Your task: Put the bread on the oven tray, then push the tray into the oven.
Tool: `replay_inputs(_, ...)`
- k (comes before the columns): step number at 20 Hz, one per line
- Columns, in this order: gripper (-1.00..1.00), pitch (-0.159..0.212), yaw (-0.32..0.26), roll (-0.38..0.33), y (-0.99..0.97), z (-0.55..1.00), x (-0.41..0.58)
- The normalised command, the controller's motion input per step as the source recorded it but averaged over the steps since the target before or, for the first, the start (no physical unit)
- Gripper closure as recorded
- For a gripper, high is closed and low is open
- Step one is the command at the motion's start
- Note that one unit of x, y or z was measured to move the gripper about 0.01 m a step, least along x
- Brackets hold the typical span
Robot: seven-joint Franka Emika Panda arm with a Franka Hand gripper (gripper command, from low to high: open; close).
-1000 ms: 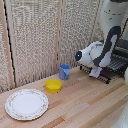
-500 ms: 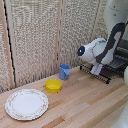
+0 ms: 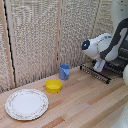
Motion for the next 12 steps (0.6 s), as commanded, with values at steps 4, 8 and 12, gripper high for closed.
replay_inputs(4,1.00,0.140,0.051,0.056,-0.82,0.65,-0.273)
replay_inputs(8,1.00,0.087,0.031,0.024,-0.98,0.41,-0.201)
replay_inputs(12,1.00,0.048,0.000,0.000,-1.00,0.20,-0.177)
